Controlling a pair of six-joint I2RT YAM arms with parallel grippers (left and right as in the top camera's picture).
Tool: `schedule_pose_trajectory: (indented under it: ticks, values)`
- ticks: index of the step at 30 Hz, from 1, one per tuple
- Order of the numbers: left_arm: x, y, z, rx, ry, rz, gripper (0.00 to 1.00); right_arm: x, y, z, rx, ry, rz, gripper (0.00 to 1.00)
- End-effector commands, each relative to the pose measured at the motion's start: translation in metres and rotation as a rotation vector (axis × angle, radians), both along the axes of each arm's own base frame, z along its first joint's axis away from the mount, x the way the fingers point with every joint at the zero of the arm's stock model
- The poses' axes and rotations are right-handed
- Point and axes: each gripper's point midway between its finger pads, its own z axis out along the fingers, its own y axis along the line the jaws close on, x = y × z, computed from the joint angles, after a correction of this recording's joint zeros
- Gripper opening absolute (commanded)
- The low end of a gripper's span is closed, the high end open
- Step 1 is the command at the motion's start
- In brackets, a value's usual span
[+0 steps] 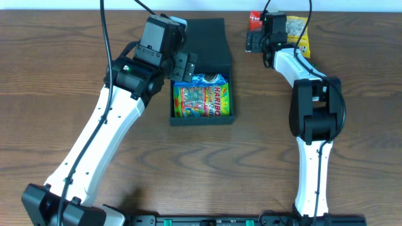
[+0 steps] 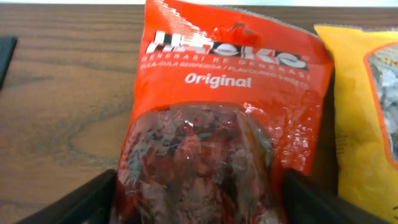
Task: Pack container
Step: 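Grasp the red candy bag with the right gripper, then lower the red candy bag into the box and release it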
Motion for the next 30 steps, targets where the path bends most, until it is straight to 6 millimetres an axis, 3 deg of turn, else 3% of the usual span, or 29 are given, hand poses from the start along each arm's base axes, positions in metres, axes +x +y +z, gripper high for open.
schedule_pose_trajectory:
  ticks: [1, 5, 8, 12, 18, 23, 27, 30]
  values:
    - [-0.001, -0.001, -0.002, 0.002, 0.007, -0.01, 0.95, -0.002, -0.006, -0.014, -0.025, 0.028, -0.017, 0.67]
    - [0.001, 0.005, -0.003, 0.003, 0.011, 0.004, 0.95, -0.011, 0.0, -0.022, -0.031, 0.076, -0.006, 0.43]
    - [0.002, 0.012, -0.004, 0.006, 0.018, 0.021, 0.95, -0.014, 0.007, -0.024, -0.033, 0.091, 0.007, 0.3]
    - [0.003, 0.019, -0.006, 0.009, 0.025, 0.037, 0.95, -0.009, 0.01, -0.008, -0.03, 0.066, 0.01, 0.12]
    - [0.005, 0.028, -0.005, 0.02, 0.021, 0.06, 0.95, 0.009, 0.011, 0.054, -0.013, -0.028, 0.012, 0.09]
    - [0.005, 0.03, -0.003, 0.019, 0.017, 0.065, 0.95, 0.008, 0.026, 0.116, 0.0, -0.069, 0.126, 0.01]
    - [0.002, 0.039, 0.007, 0.032, -0.008, 0.091, 0.95, -0.011, 0.043, 0.165, -0.013, -0.089, 0.265, 0.01]
    - [-0.02, 0.055, 0.033, 0.027, -0.04, 0.11, 0.95, -0.046, 0.058, 0.204, -0.016, -0.059, 0.333, 0.01]
